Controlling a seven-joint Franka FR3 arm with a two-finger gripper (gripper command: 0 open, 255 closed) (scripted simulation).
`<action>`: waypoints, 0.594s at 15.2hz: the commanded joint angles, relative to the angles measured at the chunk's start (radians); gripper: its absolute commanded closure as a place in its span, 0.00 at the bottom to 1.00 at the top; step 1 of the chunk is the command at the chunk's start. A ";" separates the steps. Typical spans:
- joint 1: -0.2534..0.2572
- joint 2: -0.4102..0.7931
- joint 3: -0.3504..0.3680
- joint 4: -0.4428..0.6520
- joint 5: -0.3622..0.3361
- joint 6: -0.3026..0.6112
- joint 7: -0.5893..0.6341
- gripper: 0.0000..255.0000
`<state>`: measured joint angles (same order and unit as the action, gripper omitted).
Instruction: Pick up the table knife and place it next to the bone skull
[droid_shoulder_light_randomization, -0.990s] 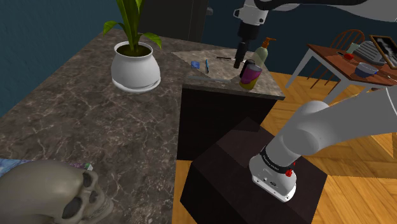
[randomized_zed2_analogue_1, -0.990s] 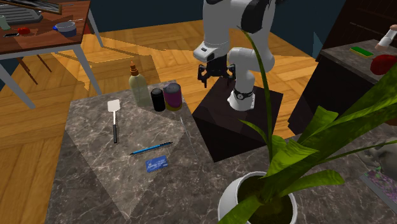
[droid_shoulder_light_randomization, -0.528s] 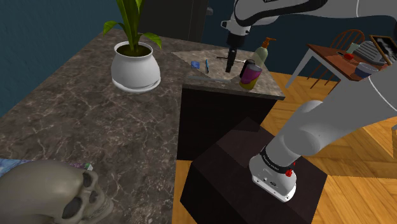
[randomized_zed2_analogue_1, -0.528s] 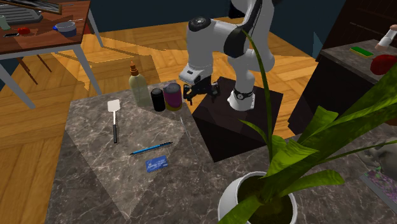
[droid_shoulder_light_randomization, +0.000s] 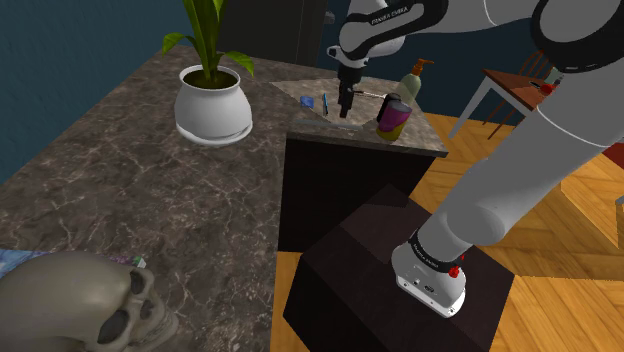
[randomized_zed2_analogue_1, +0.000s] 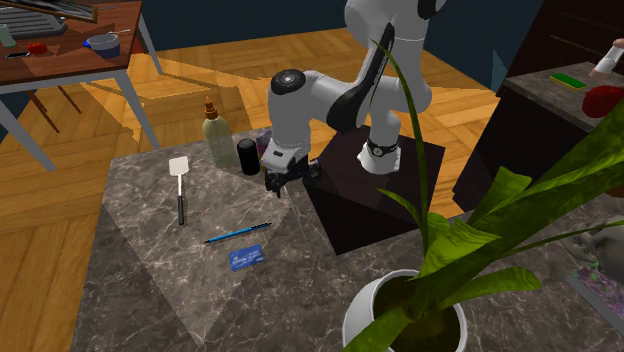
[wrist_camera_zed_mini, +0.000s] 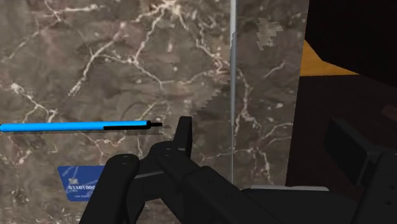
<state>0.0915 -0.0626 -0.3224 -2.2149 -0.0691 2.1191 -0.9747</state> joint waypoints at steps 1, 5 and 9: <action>0.002 0.044 -0.002 0.015 0.010 0.034 -0.044 0.00; -0.001 0.071 -0.004 -0.013 0.018 0.088 -0.050 0.00; -0.002 0.098 -0.005 -0.035 0.027 0.136 -0.057 0.00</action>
<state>0.0891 0.0323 -0.3277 -2.2425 -0.0429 2.2438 -1.0317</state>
